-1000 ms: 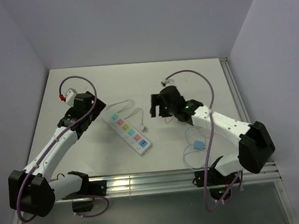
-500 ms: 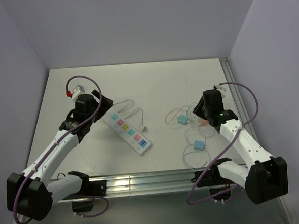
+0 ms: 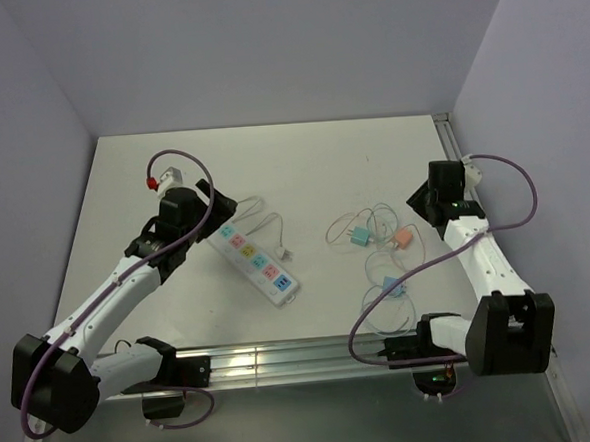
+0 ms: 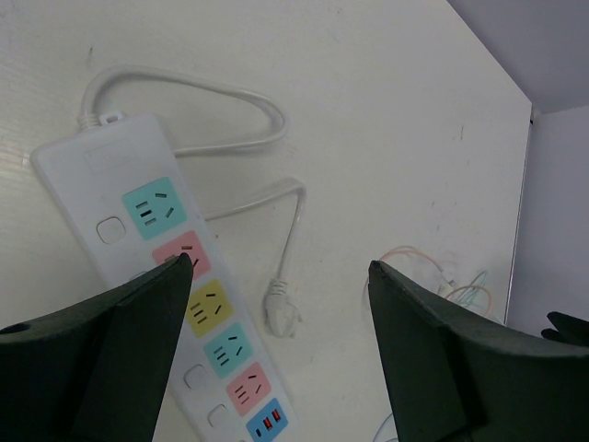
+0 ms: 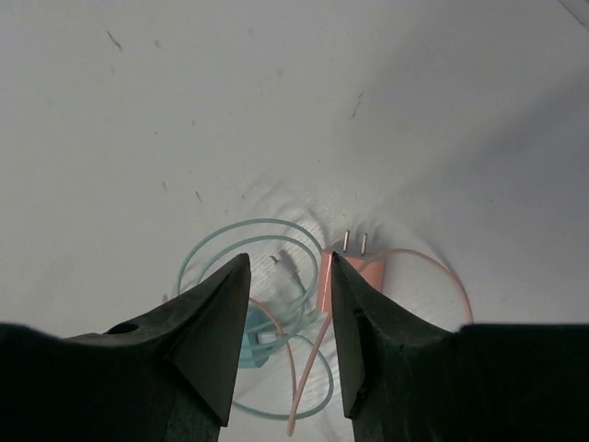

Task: Insert the plug

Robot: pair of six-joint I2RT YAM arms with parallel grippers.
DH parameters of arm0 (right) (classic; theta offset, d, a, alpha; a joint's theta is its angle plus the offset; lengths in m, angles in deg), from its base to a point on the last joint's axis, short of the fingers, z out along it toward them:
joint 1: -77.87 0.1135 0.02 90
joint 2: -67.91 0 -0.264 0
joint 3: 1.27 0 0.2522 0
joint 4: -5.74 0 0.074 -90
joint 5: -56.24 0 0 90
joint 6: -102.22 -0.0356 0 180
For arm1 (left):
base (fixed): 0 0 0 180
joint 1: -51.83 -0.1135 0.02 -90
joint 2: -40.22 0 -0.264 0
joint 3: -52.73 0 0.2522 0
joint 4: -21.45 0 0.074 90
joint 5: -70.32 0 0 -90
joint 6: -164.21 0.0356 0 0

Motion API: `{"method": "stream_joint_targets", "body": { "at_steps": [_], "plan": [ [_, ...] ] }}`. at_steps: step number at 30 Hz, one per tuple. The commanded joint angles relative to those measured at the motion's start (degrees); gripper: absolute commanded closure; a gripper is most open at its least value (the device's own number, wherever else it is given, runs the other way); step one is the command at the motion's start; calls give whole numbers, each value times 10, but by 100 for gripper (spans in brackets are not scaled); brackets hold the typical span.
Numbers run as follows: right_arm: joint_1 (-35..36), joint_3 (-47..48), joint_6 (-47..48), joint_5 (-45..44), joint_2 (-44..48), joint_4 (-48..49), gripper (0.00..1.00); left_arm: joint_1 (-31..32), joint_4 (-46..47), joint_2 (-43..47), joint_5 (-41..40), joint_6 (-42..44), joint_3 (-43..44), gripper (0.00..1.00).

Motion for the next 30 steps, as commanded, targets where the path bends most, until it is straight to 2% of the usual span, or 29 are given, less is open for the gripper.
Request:
{"method": "stream_joint_targets", "body": {
  "at_steps": [1, 4, 7, 11, 18, 23, 26, 27, 30],
  "plan": [
    [-9, 14, -10, 7, -38, -23, 53, 2, 24, 9, 13, 15, 12, 17],
    [-11, -21, -28, 3, -18, -14, 54, 2, 27, 18, 16, 17, 6, 17],
    [-13, -36, -34, -49, 13, -27, 54, 2, 34, 27, 20, 19, -3, 17],
    [-16, -46, -31, -75, 51, -53, 55, 3, 40, 26, 27, 21, -6, 17],
    [-16, -96, -19, -33, 93, -67, 57, 3, 43, 28, 34, 26, -10, 17],
    [-16, -104, -21, 18, 60, -41, 58, 3, 47, 22, 41, 28, -7, 17],
    [-15, -113, -13, 47, 30, -8, 52, 3, 42, 17, 42, 33, -1, 17],
    [-16, -112, -9, 53, 12, 7, 45, 2, 43, 17, 41, 33, -1, 17],
    [-16, -98, 8, 62, -29, 26, 35, 2, 47, 20, 42, 31, -4, 17]
  ]
}}
